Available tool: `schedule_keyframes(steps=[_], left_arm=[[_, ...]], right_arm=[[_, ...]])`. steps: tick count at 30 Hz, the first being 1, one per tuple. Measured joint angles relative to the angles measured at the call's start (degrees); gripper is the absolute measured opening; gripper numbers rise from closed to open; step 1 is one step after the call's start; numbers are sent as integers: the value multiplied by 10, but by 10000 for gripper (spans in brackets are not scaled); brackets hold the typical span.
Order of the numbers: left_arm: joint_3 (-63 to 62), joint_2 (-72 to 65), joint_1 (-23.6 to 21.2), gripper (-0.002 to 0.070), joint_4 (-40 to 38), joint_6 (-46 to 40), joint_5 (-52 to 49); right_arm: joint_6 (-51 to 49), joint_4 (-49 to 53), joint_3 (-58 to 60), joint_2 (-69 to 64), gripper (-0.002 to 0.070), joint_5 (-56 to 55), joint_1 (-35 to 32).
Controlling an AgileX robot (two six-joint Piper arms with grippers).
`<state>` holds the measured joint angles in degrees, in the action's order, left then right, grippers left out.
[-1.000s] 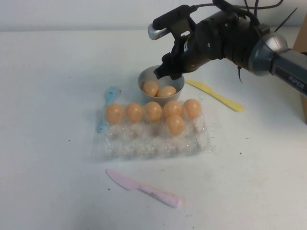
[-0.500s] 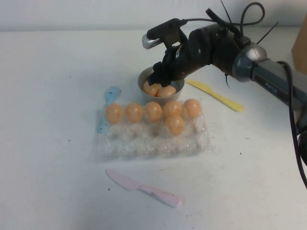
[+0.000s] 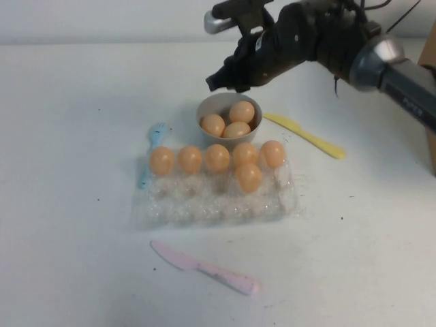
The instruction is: Take an egg out of the egg box
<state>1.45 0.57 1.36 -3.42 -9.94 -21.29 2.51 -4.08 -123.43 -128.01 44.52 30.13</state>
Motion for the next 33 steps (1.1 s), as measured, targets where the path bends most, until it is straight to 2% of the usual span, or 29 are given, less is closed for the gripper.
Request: schedule_keyframes(steps=[3, 6, 10, 17, 21, 26, 33], left_arm=[[0, 0, 0, -3, 0, 0, 0], [0, 0, 0, -3, 0, 0, 0], [0, 0, 0, -3, 0, 0, 0], [0, 0, 0, -3, 0, 0, 0], [0, 0, 0, -3, 0, 0, 0], [0, 0, 0, -3, 0, 0, 0], [0, 0, 0, -3, 0, 0, 0]], right_arm=[[-7, -16, 5, 48, 29, 6, -5], [-6, -21, 39, 107, -2, 1, -7], [1, -45, 163, 202, -12, -69, -7], [11, -88, 449, 372, -15, -352, 4], [27, -92, 565, 450, -16, -479, 22], [31, -93, 646, 519, -16, -563, 33], [11, -95, 686, 594, -16, -585, 33]])
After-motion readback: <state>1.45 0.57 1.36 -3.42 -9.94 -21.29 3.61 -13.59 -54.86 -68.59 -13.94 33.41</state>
